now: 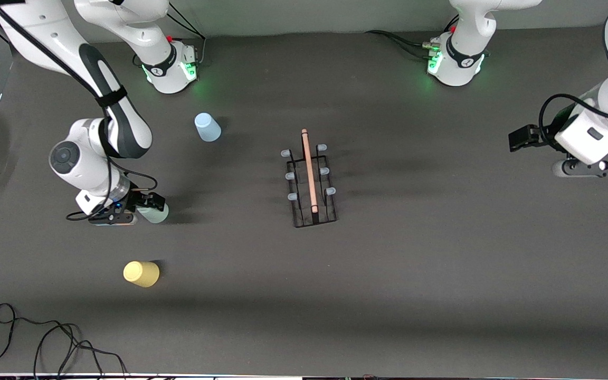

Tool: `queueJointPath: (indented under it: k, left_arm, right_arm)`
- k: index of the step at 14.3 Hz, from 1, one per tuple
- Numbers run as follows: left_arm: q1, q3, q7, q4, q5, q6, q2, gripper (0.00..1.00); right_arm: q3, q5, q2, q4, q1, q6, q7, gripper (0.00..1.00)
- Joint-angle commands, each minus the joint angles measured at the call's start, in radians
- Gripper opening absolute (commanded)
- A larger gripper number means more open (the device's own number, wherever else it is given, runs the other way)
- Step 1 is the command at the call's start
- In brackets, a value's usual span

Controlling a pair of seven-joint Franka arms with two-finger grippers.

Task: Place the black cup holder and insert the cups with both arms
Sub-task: 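Release the rack with the left gripper while the right gripper reaches the mint cup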

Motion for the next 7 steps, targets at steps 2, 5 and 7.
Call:
queueJointPath:
  k: [2,5,7]
  left_arm:
    - [-0.001,0.009,0.01,-0.026,0.018,0.015,-0.034,1.0]
    - [-0.001,0.009,0.01,-0.025,0.018,0.016,-0.033,1.0]
    - [-0.001,0.009,0.01,-0.025,0.018,0.018,-0.033,1.0]
  right_arm:
    - [-0.005,0.017,0.008,-0.002,0.007,0.012,0.004,1.0]
    - [-0.007,0.016,-0.018,0.004,0.007,-0.052,0.003,0.55]
    - [-0.008,0.014,-0.048,0.004,0.007,-0.094,0.0,0.35]
